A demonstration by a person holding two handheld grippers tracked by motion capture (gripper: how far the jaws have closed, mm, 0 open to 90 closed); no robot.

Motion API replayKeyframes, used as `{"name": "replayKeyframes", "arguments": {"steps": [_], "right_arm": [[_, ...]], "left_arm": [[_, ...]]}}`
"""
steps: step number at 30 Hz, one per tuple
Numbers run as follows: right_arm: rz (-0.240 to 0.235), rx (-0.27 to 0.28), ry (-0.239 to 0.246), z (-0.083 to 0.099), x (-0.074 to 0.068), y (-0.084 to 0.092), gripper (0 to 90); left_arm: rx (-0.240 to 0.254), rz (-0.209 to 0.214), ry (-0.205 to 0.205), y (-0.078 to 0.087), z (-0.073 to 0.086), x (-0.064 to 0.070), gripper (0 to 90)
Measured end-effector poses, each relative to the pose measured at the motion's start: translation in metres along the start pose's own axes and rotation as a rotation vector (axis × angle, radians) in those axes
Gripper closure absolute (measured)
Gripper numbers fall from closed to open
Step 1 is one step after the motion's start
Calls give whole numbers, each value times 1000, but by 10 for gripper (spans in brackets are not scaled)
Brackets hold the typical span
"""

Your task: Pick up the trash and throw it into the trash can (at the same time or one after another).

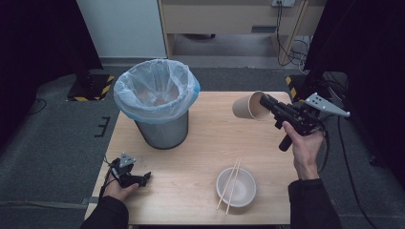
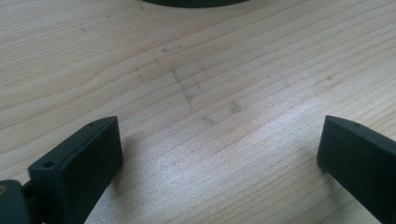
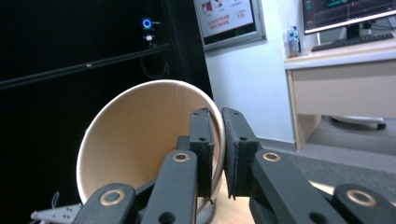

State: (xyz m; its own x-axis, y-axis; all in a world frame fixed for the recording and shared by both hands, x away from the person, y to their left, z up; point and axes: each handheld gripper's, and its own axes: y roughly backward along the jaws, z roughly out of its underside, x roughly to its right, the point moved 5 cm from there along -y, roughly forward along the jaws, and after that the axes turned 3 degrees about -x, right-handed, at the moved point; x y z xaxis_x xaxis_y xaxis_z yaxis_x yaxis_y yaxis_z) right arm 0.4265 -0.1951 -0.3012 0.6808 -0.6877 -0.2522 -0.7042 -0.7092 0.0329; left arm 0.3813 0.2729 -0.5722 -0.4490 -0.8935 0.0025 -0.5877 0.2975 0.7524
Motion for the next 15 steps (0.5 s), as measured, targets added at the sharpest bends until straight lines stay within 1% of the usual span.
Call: {"name": "replayKeyframes", "arguments": {"steps": [4,6,8,11,12,13,15], "right_arm": [[-9,19,10,-12,-8,-11,835],[-20,29,16,-21,-15,-21,835],[-25,28,19,-23,-17,-24,835],[-40,39,19,-30,-23,-33,835],[-45,45,18,-33,-26,-40,835],[-45,45,18,-33,-26,-40,835],[-51,47,18,-35,-30,-47,835]], "left_arm": [[0,0,0,0,0,0,0],[0,0,0,0,0,0,0],[0,0,0,0,0,0,0],[0,0,0,0,0,0,0],[0,0,0,0,0,0,0],[0,0,0,0,0,0,0],[0,0,0,0,0,0,0]]}}
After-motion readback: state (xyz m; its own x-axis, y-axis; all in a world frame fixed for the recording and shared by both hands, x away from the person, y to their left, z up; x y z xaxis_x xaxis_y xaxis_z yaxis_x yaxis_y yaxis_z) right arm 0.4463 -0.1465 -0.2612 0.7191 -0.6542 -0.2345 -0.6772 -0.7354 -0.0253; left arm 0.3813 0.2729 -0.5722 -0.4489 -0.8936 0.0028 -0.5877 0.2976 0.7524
